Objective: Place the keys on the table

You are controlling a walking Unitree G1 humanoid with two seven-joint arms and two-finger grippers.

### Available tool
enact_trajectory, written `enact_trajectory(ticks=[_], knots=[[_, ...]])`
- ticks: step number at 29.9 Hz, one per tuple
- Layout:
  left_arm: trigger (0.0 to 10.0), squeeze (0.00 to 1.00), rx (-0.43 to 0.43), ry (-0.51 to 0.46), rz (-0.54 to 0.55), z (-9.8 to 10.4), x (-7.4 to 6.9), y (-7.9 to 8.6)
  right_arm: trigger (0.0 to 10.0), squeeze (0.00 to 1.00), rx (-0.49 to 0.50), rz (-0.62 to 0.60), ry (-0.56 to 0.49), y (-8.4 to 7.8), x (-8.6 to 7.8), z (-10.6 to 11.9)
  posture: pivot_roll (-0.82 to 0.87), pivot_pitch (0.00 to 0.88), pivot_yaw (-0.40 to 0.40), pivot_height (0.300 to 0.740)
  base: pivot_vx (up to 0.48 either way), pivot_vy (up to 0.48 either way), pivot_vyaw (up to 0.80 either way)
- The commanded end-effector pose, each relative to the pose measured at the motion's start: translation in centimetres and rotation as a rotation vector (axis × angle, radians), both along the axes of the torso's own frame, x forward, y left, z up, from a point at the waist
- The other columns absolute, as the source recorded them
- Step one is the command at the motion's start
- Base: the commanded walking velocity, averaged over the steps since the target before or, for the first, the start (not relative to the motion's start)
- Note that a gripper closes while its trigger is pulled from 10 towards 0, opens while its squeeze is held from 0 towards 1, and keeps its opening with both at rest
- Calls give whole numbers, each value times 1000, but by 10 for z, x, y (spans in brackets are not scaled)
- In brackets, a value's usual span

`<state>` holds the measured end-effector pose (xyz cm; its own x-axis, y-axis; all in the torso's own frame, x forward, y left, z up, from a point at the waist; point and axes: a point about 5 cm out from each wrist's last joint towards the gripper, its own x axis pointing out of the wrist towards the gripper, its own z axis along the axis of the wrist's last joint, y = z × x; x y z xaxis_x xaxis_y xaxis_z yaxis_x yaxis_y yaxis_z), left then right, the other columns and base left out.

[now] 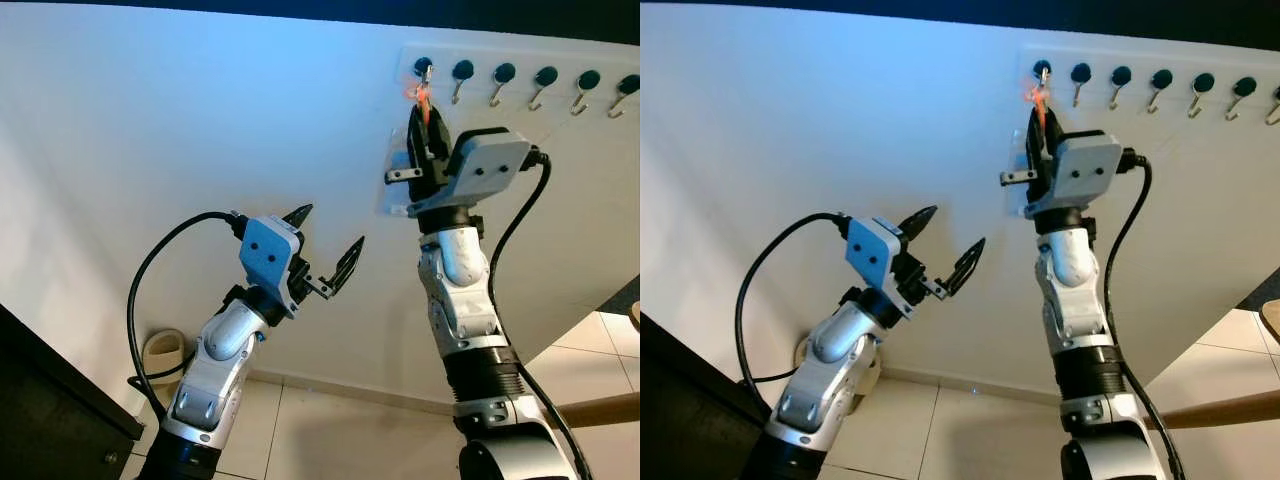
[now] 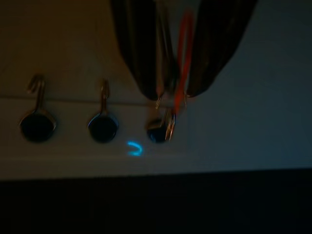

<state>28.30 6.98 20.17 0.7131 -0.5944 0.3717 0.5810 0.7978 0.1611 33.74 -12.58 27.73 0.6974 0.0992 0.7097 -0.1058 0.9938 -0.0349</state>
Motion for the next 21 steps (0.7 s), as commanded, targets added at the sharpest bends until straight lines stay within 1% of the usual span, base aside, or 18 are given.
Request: enact_trajectory(ticks=[1, 2, 3, 4, 7, 10, 14, 16, 18, 20, 21], knots=[[10000, 0, -13, 0, -24, 1, -3, -5, 10000, 408, 18, -5, -6, -2, -3, 1, 46, 138, -16, 740, 0, 0, 0], [10000, 0, -13, 0, -24, 1, -3, -5, 10000, 408, 13, -13, -6, -2, -3, 1, 46, 138, -16, 740, 0, 0, 0], [10000, 0, -13, 0, -25, 1, -3, -5, 10000, 98, 7, -21, -6, -3, -3, 1, 45, 137, -16, 740, 0, 0, 0], [10000, 0, -13, 0, -26, 1, -3, -5, 10000, 0, 4, -25, -5, -3, -2, 1, 45, 137, -16, 740, 0, 0, 0], [10000, 0, -13, 1, -26, 1, -3, -6, 10000, 0, -1, -27, 4, -3, -2, -2, 46, 138, -18, 740, 0, 0, 0], [10000, 0, -12, 3, -23, 0, -4, -5, 10000, 0, -9, -38, 46, -5, -2, -13, 46, 141, -20, 740, 0, 0, 0], [10000, 0, -12, 4, -22, 0, -4, -5, 10000, 0, -5, -41, 71, -6, -2, -20, 46, 142, -19, 740, 0, 0, 0], [10000, 0, -13, 5, -21, 0, -3, -5, 10000, 0, 7, -35, 118, -6, -1, -32, 43, 143, -18, 740, 0, 0, 0], [10000, 0, -13, 5, -21, 0, -3, -5, 10000, 0, 10, -34, 134, -7, -1, -36, 43, 143, -18, 740, 0, 0, 0], [10000, 0, -14, 5, -22, 0, -3, -6, 10000, 0, 27, -26, 208, -9, 1, -56, 43, 144, -18, 740, 0, 0, 0], [10000, 0, -14, 5, -22, 0, -3, -6, 10000, 0, 31, -23, 231, -10, 1, -62, 43, 144, -18, 740, 0, 0, 0]])
